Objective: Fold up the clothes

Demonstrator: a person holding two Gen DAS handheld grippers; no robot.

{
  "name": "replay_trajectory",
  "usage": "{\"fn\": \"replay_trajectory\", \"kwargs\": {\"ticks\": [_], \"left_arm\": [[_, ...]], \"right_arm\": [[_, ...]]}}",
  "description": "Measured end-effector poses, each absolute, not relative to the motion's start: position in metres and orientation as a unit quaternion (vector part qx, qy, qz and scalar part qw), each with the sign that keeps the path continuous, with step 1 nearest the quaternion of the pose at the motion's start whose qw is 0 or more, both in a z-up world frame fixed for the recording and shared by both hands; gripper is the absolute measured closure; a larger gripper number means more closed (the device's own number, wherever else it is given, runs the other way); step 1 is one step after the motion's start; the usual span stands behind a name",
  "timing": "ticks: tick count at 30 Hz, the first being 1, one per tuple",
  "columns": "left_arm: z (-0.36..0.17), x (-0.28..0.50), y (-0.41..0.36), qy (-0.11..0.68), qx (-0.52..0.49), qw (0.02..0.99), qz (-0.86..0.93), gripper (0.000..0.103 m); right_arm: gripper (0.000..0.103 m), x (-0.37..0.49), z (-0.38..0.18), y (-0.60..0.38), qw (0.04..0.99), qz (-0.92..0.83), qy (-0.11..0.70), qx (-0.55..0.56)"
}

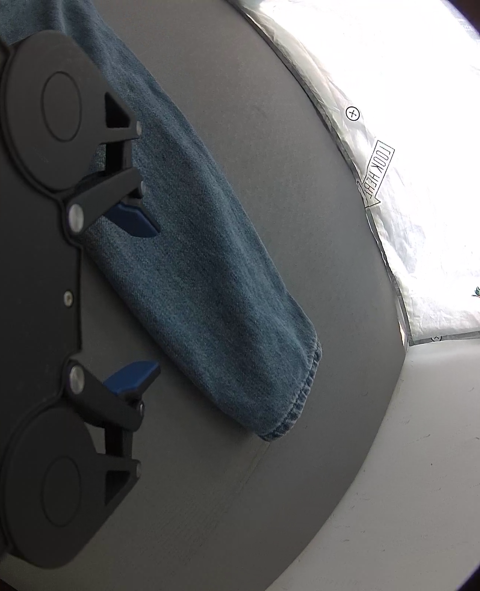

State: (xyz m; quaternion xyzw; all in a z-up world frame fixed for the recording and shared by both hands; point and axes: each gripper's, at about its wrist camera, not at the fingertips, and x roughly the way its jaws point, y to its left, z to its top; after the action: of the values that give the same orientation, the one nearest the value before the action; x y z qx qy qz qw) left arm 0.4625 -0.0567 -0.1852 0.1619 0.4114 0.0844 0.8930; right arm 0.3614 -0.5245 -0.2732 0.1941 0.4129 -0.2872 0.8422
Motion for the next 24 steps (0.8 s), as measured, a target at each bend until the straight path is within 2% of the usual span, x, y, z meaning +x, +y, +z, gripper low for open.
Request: {"fn": "replay_trajectory", "kwargs": {"ticks": [2,6,12,17,20,22,24], "left_arm": [[-0.197,0.47,-0.066,0.416,0.19,0.887,0.072,0.026],[-0.218,0.475,-0.081,0.421,0.246,0.872,0.042,0.012],[-0.246,0.486,-0.081,0.424,0.286,0.855,0.083,0.012],[-0.254,0.495,-0.067,0.44,0.276,0.847,0.115,0.011],[-0.255,0.499,-0.059,0.447,0.261,0.846,0.127,0.024],[-0.255,0.501,-0.056,0.448,0.255,0.847,0.131,0.044],[-0.256,0.505,-0.054,0.449,0.25,0.847,0.138,0.052]], "right_arm": [[0.022,0.36,-0.275,-0.527,0.841,-0.29,0.414,0.191],[0.015,0.357,-0.28,-0.535,0.834,-0.299,0.42,0.196],[0.008,0.362,-0.293,-0.553,0.822,-0.312,0.418,0.228],[0.006,0.37,-0.301,-0.579,0.802,-0.355,0.396,0.273],[0.005,0.375,-0.303,-0.597,0.793,-0.385,0.378,0.284],[0.006,0.38,-0.303,-0.607,0.787,-0.401,0.375,0.281],[0.017,0.384,-0.303,-0.617,0.782,-0.413,0.37,0.286]]}}
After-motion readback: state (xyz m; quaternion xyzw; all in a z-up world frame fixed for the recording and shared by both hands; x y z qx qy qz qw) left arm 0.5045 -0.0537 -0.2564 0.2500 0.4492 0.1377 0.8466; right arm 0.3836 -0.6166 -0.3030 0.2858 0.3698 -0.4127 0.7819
